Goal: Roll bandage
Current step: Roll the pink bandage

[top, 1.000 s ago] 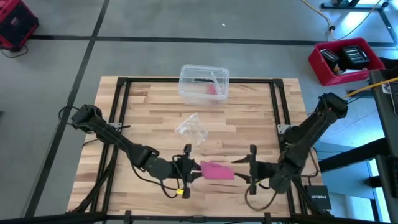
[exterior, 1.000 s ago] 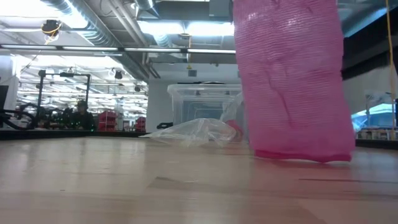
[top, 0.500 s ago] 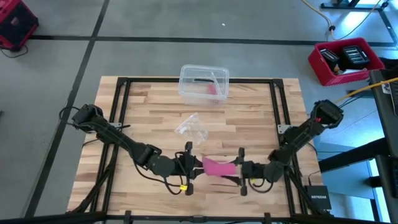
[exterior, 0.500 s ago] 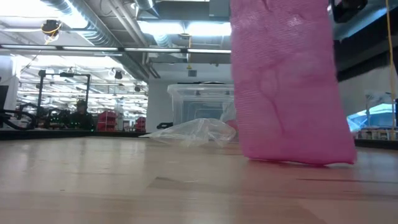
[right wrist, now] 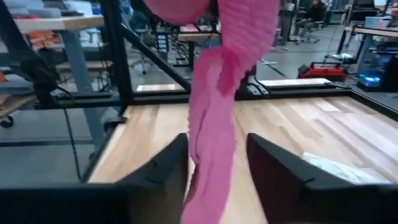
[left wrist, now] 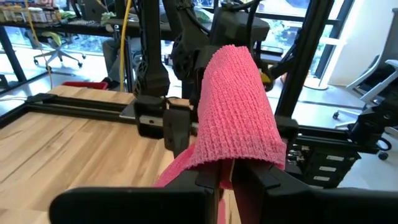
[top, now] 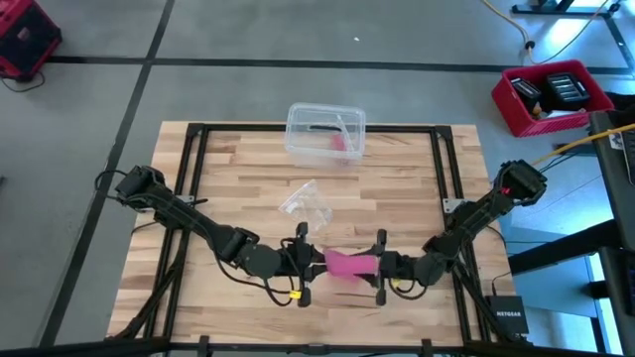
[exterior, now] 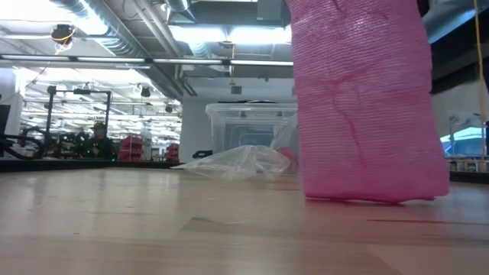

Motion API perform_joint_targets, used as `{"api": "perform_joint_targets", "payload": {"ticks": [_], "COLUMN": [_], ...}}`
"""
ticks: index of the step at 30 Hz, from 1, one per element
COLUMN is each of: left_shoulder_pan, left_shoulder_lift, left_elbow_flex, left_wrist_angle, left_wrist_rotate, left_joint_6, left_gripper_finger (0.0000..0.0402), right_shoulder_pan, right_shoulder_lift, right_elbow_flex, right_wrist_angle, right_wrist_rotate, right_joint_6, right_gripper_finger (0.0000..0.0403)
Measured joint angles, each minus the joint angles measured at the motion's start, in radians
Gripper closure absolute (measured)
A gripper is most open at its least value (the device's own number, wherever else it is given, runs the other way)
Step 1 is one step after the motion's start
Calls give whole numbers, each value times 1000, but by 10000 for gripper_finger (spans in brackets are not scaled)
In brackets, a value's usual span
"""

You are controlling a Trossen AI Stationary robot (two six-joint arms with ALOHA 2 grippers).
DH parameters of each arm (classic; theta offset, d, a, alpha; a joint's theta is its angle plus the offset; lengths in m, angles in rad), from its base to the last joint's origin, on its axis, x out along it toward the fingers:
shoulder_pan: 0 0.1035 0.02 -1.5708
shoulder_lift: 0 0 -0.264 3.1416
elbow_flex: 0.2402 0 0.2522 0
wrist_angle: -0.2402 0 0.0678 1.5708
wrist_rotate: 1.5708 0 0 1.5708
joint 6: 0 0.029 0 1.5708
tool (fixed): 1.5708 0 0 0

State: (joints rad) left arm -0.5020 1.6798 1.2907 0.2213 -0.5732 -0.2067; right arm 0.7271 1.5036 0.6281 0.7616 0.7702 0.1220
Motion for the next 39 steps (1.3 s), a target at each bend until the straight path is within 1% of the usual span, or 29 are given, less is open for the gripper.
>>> {"api": "perform_joint_targets", "payload": {"ticks": [2,4,5,6,10,12,14,18,21,24,27,31,35,39], "left_shoulder_pan": [1,1,-1,-4,-29,-43,-55,-74,-84,-86,-79,-50,-24,-13], "left_shoulder_lift": [0,0,0,-1,-19,-25,-25,-21,-21,-21,-21,-21,-21,-20], "left_elbow_flex": [0,0,0,0,0,0,0,-1,-1,-1,-1,-1,-25,-52], "left_wrist_angle": [5,14,15,14,-52,-85,-109,-126,-128,-135,-168,-207,-215,-230], "left_wrist_rotate": [0,0,1,8,66,69,70,70,98,115,114,102,100,100], "left_joint_6": [2,3,-3,-14,-27,-21,-22,-25,-16,-15,-21,-63,-96,-124], "left_gripper_finger": [380,380,380,380,380,380,380,380,380,380,380,380,380,380], "right_shoulder_pan": [-11,-10,-9,-5,49,73,93,136,145,143,143,144,143,143], "right_shoulder_lift": [0,0,0,-4,-71,-123,-172,-277,-340,-388,-414,-417,-417,-415], "right_elbow_flex": [0,0,0,0,0,0,0,0,0,0,20,85,164,243], "right_wrist_angle": [-35,-66,-77,-89,-122,-141,-146,-182,-196,-185,-189,-194,-282,-395], "right_wrist_rotate": [-3,0,12,34,187,227,259,389,443,436,393,332,276,274], "right_joint_6": [1,0,-10,-31,-119,-183,-236,-348,-429,-505,-576,-694,-745,-756], "right_gripper_finger": [294,356,379,389,388,397,395,398,397,397,399,397,400,399]}}
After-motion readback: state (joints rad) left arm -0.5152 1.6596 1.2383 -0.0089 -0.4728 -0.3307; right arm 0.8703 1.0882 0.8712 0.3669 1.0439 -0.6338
